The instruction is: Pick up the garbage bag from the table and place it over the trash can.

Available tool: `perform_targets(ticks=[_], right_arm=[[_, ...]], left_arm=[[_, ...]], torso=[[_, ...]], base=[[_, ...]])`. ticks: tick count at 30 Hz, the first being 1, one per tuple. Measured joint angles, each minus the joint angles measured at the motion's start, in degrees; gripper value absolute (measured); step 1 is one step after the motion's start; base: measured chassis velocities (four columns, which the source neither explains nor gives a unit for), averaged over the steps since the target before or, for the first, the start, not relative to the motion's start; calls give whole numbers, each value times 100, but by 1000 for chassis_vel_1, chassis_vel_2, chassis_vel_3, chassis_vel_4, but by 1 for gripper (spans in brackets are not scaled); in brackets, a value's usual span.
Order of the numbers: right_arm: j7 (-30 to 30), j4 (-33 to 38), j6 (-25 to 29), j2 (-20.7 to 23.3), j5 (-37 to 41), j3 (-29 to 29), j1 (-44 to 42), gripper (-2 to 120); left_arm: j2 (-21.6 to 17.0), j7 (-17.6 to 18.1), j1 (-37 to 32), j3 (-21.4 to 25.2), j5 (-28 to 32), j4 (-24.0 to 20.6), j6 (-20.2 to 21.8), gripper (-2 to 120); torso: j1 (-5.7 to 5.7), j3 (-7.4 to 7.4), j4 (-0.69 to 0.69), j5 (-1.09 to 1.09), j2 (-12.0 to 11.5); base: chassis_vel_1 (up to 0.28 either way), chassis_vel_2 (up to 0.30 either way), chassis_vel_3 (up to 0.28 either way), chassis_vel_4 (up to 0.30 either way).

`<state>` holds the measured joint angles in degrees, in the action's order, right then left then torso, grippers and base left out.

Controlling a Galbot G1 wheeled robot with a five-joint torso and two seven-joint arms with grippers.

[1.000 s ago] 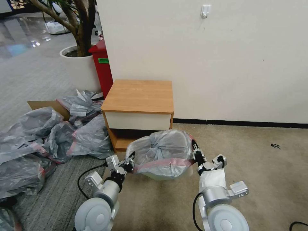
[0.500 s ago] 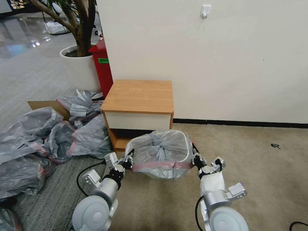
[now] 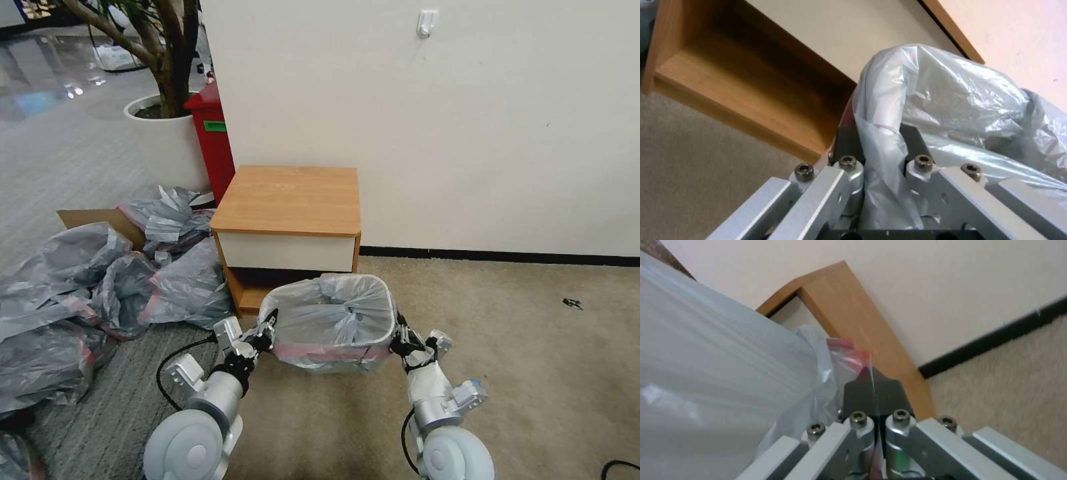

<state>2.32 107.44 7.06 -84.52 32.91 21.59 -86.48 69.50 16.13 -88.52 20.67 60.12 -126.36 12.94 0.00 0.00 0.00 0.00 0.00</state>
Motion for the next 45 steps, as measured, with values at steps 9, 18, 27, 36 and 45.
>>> perform_targets(ticks=[9, 18, 27, 36, 45], right_arm=[[125, -381, 341, 39, -789, 57, 429, 0], [346, -366, 461, 133, -1405, 67, 326, 0], [-14, 12, -417, 59, -658, -80, 85, 0], [-19, -318, -334, 65, -801, -44, 160, 0], [-19, -558, 140, 66, -1429, 16, 211, 0]], left_arm=[[5, -181, -107, 60, 18, -67, -16, 7], [-52, -196, -100, 157, 26, -44, -19, 7], [-25, -203, -6, 127, -6, 71, -28, 7], [-33, -203, 11, 108, 81, -1, -28, 7], [15, -202, 48, 67, 207, -15, -13, 7]], torso=[[0, 0, 0, 0, 0], [0, 0, 0, 1, 0], [0, 0, 0, 0, 0], [0, 0, 0, 0, 0], [0, 0, 0, 1, 0]], base=[[0, 0, 0, 0], [0, 0, 0, 0], [0, 0, 0, 0], [0, 0, 0, 0], [0, 0, 0, 0]])
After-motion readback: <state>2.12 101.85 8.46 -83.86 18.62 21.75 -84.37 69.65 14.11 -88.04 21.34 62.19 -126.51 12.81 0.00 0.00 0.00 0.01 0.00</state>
